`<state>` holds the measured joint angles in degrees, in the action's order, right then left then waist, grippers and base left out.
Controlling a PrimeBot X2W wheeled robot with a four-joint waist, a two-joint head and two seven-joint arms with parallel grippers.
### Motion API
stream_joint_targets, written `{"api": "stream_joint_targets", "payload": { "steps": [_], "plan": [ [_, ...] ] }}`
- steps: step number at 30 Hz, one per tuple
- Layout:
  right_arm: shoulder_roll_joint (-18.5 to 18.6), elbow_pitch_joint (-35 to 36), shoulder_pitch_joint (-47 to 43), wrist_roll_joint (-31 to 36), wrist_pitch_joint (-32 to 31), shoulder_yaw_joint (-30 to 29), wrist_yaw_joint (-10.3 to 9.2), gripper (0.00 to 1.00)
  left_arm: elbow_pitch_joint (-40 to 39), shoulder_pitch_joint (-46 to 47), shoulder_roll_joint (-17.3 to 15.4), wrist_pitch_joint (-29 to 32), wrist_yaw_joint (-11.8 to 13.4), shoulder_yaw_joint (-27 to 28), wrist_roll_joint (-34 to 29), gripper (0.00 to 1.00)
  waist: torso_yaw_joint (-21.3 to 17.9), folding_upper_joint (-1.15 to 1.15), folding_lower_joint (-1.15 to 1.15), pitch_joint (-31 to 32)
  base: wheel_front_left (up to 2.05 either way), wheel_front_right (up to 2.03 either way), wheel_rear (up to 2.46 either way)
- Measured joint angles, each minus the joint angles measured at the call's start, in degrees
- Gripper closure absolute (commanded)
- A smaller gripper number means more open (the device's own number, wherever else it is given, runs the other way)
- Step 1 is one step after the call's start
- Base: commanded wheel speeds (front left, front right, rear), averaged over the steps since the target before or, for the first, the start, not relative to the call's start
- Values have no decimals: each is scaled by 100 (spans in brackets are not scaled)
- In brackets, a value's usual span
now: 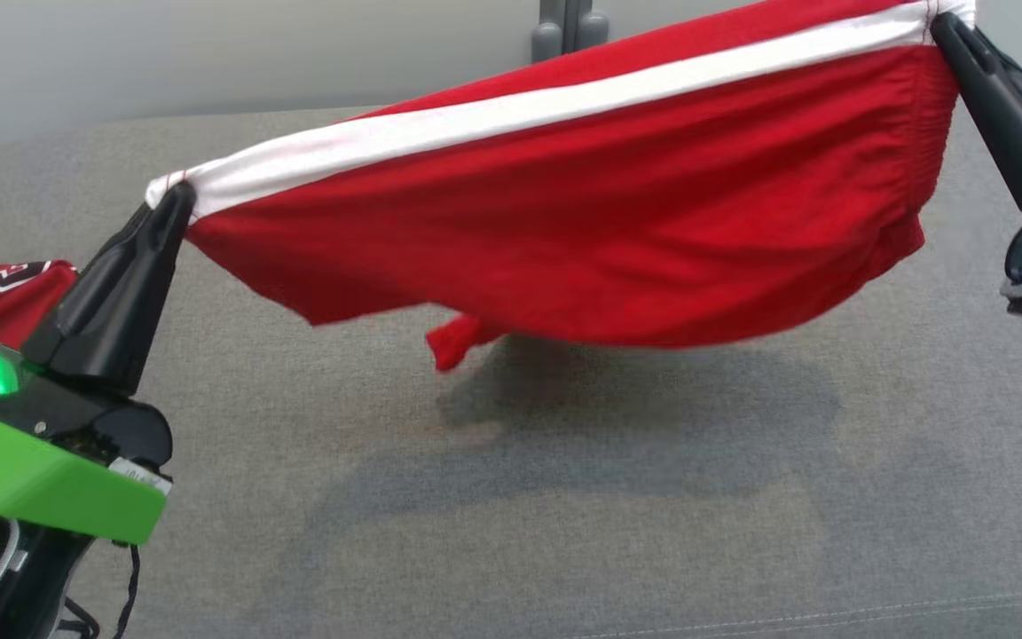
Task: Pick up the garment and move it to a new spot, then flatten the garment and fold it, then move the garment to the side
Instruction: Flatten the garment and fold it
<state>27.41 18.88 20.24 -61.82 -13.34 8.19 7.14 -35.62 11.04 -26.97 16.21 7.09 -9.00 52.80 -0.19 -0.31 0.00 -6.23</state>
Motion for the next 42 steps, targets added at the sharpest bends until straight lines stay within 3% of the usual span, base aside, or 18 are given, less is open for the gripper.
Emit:
{"api": "stream_joint_targets", "payload": {
  "steps": [6,12,17,19,20,25,30,33,35,39,42],
  "plan": [
    [48,233,-459,-535,-472,19,-276,100,-359,-60,-274,664,0,147,332,100,-169,0,0,-168,0,0,0],
    [-390,-254,-357,-553,-535,257,-554,100,602,613,-278,1134,1,156,512,100,-183,0,0,-492,0,0,0],
    [-1170,-1065,1037,-276,-221,211,-1225,100,1674,2191,-293,1510,1,-374,19,100,-105,0,0,-859,0,0,0],
    [-1347,-1456,1834,165,33,99,-1546,100,1994,2853,-250,1538,-1,-621,-324,100,-68,0,0,-1007,0,0,0],
    [-1384,-1610,2215,407,180,20,-1582,100,2093,3208,-176,1489,-1,-700,-498,100,-50,0,0,-1083,0,0,0],
    [-1461,-1849,3483,1066,730,-155,-1500,100,2227,4706,414,812,-69,-817,-1172,100,34,0,0,-1461,0,0,0],
    [-1523,-1883,3424,1354,950,336,-1446,100,2148,4814,547,63,-449,-865,-1474,100,103,0,0,-1851,0,0,0],
    [-1534,-1673,2766,1346,1080,434,-1390,100,1897,4217,804,-376,-436,-709,-1350,100,118,0,0,-2084,0,0,0],
    [-1517,-1734,2042,1330,1138,599,-1221,100,1901,3422,982,-680,-363,-643,-1198,100,120,0,0,-2237,0,0,0],
    [-1614,-2247,414,1237,1285,876,-1057,100,2603,1228,1262,-1193,-193,-592,-960,100,86,0,1,-2442,0,0,0],
    [-1511,-2444,-155,1294,1496,906,-906,100,3055,269,1326,-1573,-193,-631,-959,100,40,0,0,-2433,0,0,0]
  ]
}}
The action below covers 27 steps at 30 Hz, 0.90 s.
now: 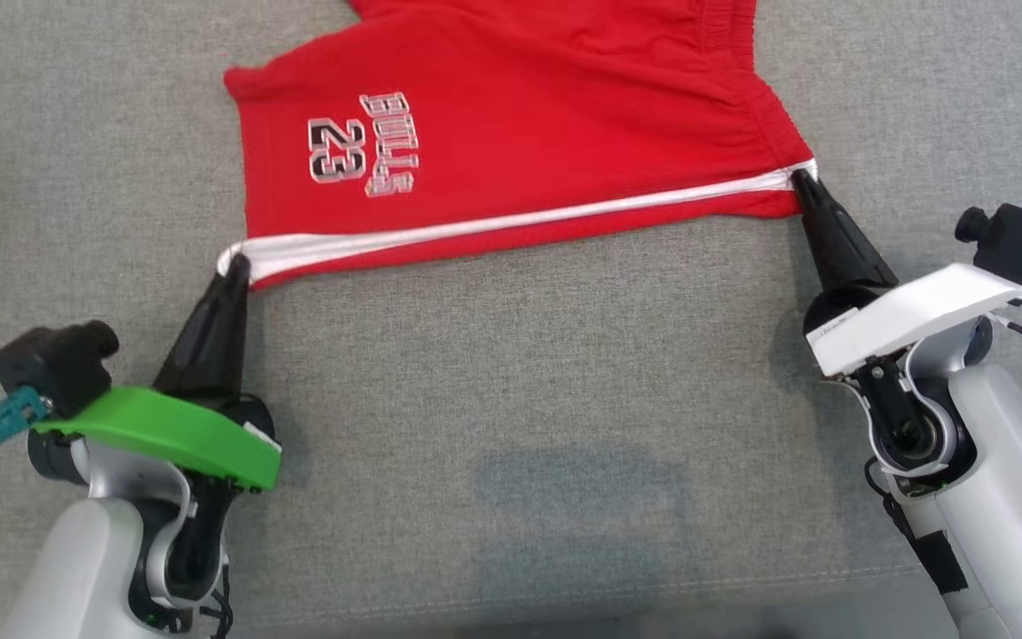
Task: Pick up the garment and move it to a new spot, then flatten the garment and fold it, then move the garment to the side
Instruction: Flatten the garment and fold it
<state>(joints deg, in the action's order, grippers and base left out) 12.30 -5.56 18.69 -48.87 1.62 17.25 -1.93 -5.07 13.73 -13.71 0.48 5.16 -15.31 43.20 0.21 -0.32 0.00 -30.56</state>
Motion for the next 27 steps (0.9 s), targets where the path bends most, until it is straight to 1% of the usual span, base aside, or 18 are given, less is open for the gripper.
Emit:
{"api": "stream_joint_targets", "payload": {
  "steps": [2,3,6,10,13,15,18,20,22,27],
  "plan": [
    [2,-93,-45,-10,135,-71,43,100,162,-158,36,-219,-42,-65,-1,100,-14,0,0,58,0,0,0],
    [-3,-155,-57,-10,229,-115,52,100,221,-160,75,-337,-96,-80,0,100,-13,0,0,96,0,0,0],
    [2,-276,-177,-68,399,-241,160,100,303,-159,210,-568,-293,-157,58,100,12,0,0,236,0,0,0],
    [88,-348,-391,-66,402,-110,438,100,431,-159,123,-825,-437,-99,55,100,60,0,0,452,0,0,0],
    [266,-350,-549,64,455,-5,554,100,407,-179,-23,-960,-569,-85,18,100,93,0,0,638,0,0,0],
    [410,-346,-660,166,494,29,609,100,365,-263,-30,-1016,-604,-122,-31,100,112,0,0,772,0,0,0],
    [538,-349,-879,320,549,94,621,100,401,-603,-5,-1073,-625,-170,-65,100,135,0,0,972,0,0,0],
    [616,-372,-1035,450,565,244,667,100,520,-873,-20,-1126,-625,-205,-83,100,151,0,0,1100,0,0,0],
    [670,-385,-1197,609,566,398,671,100,633,-1085,-5,-1176,-625,-202,-94,100,168,0,0,1219,0,0,0],
    [849,-364,-1387,956,591,647,695,100,724,-1282,71,-1249,-627,-212,-57,100,228,0,0,1457,0,0,0]
  ]
}}
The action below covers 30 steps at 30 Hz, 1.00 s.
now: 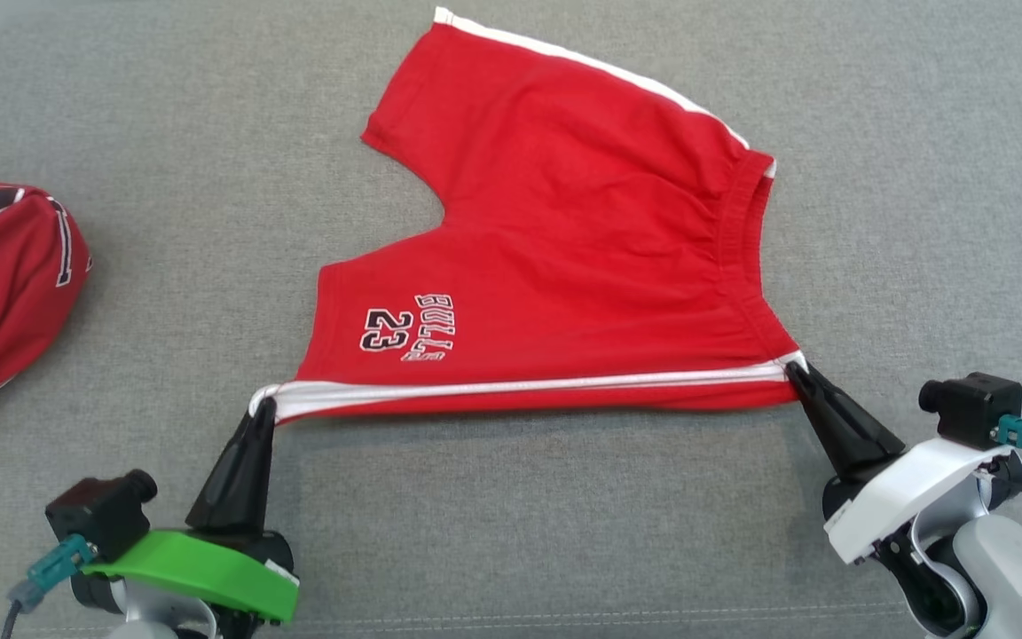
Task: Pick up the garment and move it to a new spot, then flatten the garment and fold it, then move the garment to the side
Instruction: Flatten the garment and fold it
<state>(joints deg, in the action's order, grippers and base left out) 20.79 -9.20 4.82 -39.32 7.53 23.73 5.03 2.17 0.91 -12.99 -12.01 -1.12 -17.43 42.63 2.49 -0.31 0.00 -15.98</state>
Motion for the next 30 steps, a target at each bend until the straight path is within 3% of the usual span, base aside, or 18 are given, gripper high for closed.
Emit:
{"api": "stream_joint_targets", "payload": {
  "steps": [12,14,15,21,22,23,24,25,28,29,30],
  "plan": [
    [155,-301,-194,839,58,660,-1,100,903,-79,148,-118,-259,-187,-56,100,188,0,0,312,0,0,0],
    [119,-331,-192,890,57,721,-1,90,993,-52,159,-123,-292,-180,-56,100,199,0,0,340,0,0,0],
    [94,-348,-189,910,58,738,-2,90,1040,-26,163,-123,-296,-178,-56,100,201,0,0,344,0,0,0],
    [42,-541,-174,1044,62,814,-12,51,1345,208,204,-125,-352,-183,-64,100,198,0,0,376,0,0,0],
    [20,-577,-174,1066,87,824,-31,24,1419,237,225,-125,-374,-197,-64,100,199,0,0,394,0,0,0],
    [-1,-601,-174,1073,96,836,-44,0,1461,247,244,-125,-390,-207,-64,95,201,0,0,411,0,0,0],
    [-22,-624,-174,1081,101,848,-51,0,1519,259,264,-126,-392,-223,-64,87,203,0,0,426,0,0,0],
    [-49,-659,-173,1091,101,855,-51,0,1593,265,278,-146,-392,-238,-63,68,204,0,0,441,0,0,0],
    [-91,-725,-172,1115,103,869,-66,0,1760,265,294,-167,-393,-241,-63,44,199,0,0,473,0,0,0],
    [-98,-751,-172,1115,105,870,-66,0,1801,266,298,-167,-394,-242,-63,24,196,0,0,479,0,0,0],
    [-101,-777,-171,1116,108,877,-67,0,1838,267,304,-168,-398,-238,-56,11,193,0,0,485,0,0,0]
  ]
}}
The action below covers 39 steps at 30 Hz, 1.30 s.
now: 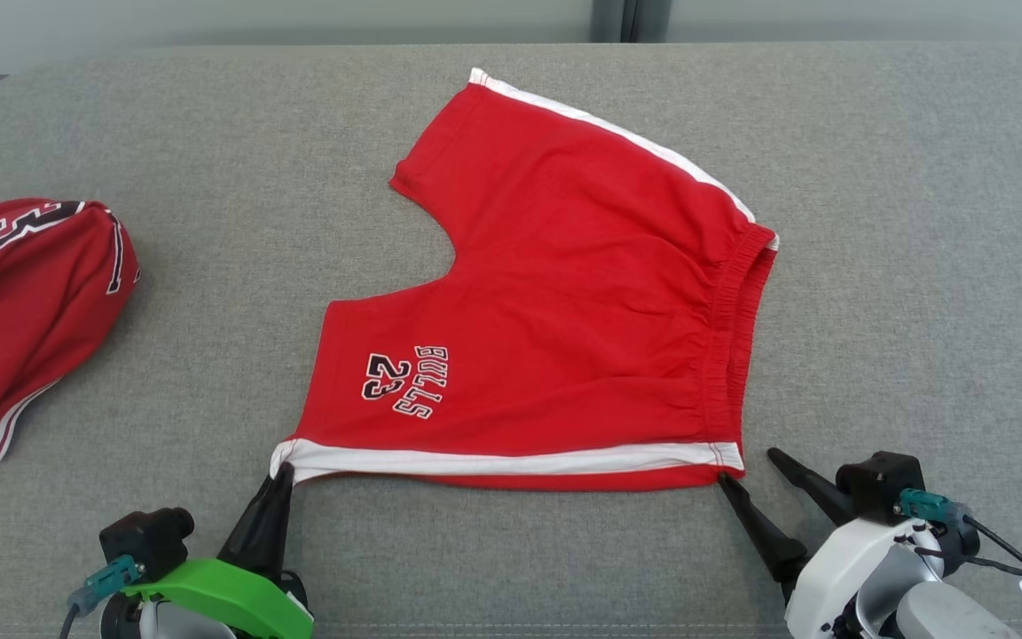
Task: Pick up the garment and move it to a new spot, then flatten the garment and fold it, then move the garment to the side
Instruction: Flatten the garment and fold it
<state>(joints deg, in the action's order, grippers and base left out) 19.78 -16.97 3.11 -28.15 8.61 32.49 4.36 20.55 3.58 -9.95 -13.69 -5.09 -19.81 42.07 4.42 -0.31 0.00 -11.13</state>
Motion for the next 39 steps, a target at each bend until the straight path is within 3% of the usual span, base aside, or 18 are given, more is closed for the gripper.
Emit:
{"api": "stream_joint_targets", "payload": {
  "steps": [2,10,14,25,39],
  "plan": [
    [0,-26,1,25,0,37,0,0,82,1,13,-2,-1,-2,7,0,-7,0,0,14,0,0,0],
    [23,-29,2,153,98,121,-2,0,348,1,2,-7,-52,94,13,0,-55,0,0,107,0,0,0],
    [51,-21,-14,176,200,75,-104,0,454,-16,-1,-24,-52,227,53,0,-86,0,0,204,0,0,0],
    [33,423,-160,175,506,-626,-706,0,244,-157,-156,-56,64,787,5,0,-183,0,0,530,0,0,0],
    [126,702,-647,201,558,-1181,-1000,0,-156,-327,-200,-57,160,944,-489,0,-241,0,0,1040,0,0,0]
  ]
}}
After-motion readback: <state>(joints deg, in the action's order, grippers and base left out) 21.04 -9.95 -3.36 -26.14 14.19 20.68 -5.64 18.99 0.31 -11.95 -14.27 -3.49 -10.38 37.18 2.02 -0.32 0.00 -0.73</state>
